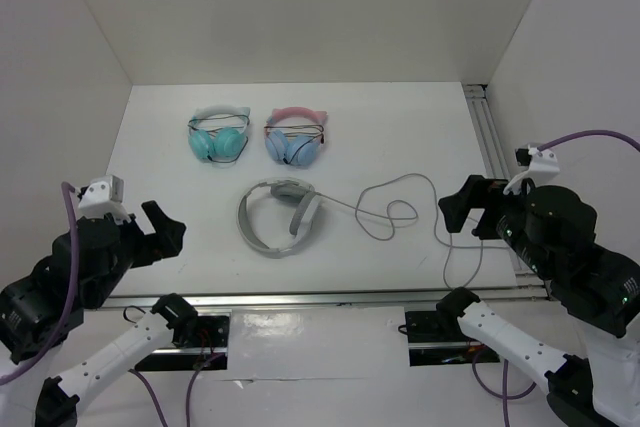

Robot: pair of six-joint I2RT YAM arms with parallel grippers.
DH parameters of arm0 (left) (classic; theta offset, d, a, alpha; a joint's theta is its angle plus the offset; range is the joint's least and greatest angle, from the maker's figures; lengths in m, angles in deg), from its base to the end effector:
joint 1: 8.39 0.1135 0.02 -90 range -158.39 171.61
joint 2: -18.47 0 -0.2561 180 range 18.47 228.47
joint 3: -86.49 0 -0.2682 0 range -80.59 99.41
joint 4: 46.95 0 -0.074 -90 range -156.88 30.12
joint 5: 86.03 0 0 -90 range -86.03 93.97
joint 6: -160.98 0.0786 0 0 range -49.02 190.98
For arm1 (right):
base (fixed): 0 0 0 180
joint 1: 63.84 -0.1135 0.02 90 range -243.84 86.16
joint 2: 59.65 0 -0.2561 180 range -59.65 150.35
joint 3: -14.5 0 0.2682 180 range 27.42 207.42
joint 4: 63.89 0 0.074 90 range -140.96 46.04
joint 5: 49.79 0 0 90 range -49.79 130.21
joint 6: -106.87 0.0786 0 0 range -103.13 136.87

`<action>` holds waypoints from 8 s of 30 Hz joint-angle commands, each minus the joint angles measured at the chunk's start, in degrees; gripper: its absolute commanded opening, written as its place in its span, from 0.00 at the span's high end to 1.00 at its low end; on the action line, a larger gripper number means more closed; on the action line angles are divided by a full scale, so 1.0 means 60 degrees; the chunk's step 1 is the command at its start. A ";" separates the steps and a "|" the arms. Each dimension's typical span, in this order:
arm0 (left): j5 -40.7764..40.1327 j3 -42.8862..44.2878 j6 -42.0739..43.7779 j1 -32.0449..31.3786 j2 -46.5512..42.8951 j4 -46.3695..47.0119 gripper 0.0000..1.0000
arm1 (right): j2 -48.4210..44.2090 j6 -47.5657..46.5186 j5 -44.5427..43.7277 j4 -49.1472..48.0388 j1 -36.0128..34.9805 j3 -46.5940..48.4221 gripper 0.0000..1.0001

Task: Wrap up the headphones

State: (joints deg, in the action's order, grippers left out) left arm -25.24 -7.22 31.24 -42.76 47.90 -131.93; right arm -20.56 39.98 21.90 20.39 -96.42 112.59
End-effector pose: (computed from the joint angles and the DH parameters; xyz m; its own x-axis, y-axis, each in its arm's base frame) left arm 0.0789 -0.0075 0.3967 -0.3870 -0.4113 -0.8252 -0.1430 0.9109 -0.3870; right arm 0.0923 0.0297 0.4414 -0.4377 0.1625 -0.8843 -0.1088 0.9667 0.2315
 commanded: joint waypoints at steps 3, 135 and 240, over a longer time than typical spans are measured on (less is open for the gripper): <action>0.0650 -0.0419 0.0472 0.0001 0.0002 0.0977 0.00 | -0.0303 -0.0307 0.0618 -0.1271 0.0054 -0.0585 0.00; 0.1119 0.9615 0.0532 0.2213 0.7531 -0.0296 1.00 | 0.5116 -0.2212 0.6273 -1.5141 -0.2524 -0.6912 0.67; 0.1264 -0.1461 0.5027 -0.4599 0.5510 0.5886 1.00 | 0.4207 -0.6883 -0.5416 -0.7776 -0.8502 -0.1348 1.00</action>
State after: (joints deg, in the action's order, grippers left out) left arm -23.61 -16.86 60.48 -69.63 82.41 -101.46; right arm 5.51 1.23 -12.59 -21.95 -148.89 104.59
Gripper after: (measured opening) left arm 0.153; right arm 0.021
